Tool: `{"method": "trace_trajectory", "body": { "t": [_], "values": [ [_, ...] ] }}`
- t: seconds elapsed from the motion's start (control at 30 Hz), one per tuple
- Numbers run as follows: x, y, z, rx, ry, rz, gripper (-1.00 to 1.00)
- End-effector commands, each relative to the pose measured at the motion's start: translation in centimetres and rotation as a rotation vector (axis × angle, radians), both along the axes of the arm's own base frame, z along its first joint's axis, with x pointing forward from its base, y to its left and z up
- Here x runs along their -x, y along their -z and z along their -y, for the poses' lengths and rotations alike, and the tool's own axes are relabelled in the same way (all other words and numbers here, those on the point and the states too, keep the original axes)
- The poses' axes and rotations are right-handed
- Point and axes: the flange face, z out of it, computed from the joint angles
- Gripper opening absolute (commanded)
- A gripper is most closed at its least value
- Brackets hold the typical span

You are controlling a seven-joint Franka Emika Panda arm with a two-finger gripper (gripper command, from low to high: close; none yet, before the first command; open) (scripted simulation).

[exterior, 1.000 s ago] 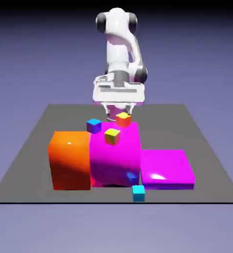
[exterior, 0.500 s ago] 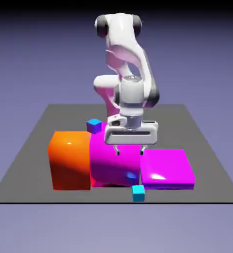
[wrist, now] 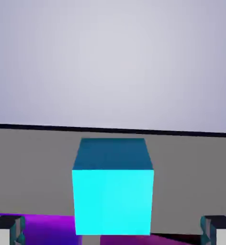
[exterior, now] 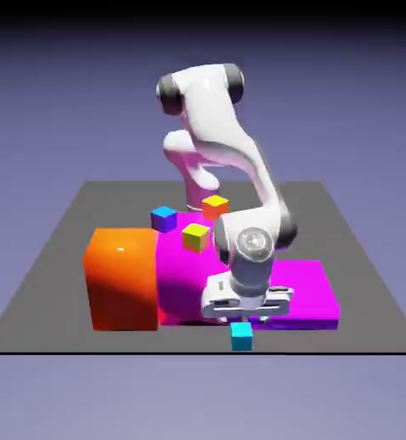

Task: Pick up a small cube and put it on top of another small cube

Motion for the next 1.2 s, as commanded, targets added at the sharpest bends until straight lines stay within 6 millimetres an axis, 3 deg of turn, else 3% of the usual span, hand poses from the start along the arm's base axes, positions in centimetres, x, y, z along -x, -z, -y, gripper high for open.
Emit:
{"method": "trace_trajectory", "body": {
  "t": [0.0, 0.03, 0.07, 0.1, 0.2, 0.27, 0.3, 0.53, 0.77, 0.87, 1.17],
  "values": [
    [0.6, 2.0, 0.0, 0.000, 0.000, 0.000, 0.00],
    [0.8, 2.6, 0.0, 0.000, -0.001, 0.000, 0.00],
    [0.8, 2.6, 0.0, 0.000, -0.001, 0.000, -1.00],
    [0.8, 2.6, 0.0, 0.000, -0.001, 0.000, -1.00],
    [-0.8, -3.5, 0.0, 0.000, 0.000, 0.000, -1.00],
    [-0.4, -6.4, -4.4, 0.003, -0.089, 0.011, -1.00],
    [0.0, -7.7, -5.6, 0.010, -0.116, 0.014, -1.00],
    [4.1, -16.3, -6.0, 0.070, -0.167, 0.020, -1.00],
    [9.6, -23.9, -6.0, 0.107, -0.203, 0.027, -1.00],
    [12.3, -26.7, -5.8, 0.115, -0.215, 0.030, -1.00],
    [20.1, -31.3, 1.1, 0.075, -0.086, 0.013, -1.00]
  ]
}}
